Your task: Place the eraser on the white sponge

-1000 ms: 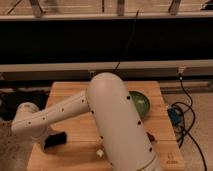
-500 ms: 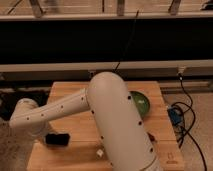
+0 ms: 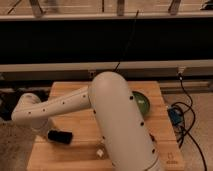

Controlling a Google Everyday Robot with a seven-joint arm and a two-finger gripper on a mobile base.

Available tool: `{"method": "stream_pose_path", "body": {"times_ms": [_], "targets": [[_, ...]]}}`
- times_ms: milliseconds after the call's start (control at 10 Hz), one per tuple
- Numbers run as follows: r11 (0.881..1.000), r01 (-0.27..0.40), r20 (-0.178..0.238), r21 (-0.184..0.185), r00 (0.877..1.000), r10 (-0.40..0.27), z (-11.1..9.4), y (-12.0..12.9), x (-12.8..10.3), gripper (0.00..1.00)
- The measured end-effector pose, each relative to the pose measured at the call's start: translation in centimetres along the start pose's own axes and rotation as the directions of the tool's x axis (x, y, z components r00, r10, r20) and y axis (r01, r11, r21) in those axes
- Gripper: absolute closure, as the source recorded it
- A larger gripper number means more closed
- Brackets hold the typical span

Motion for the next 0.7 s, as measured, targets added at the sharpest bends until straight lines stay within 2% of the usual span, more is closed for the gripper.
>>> {"method": "stream_pose_path", "body": {"times_ms": [500, 600, 700], "targets": [[0.997, -0.074, 0.031, 0.001, 0.997, 0.074, -1.8, 2.6, 0.6, 1.00], [0.994, -0.111, 0.028, -0.003, 0.993, 0.111, -3.9, 4.6, 1.4, 1.00], [0.992, -0.125, 0.022, -0.006, 0.992, 0.125, -5.0, 5.5, 1.9, 1.00]]}}
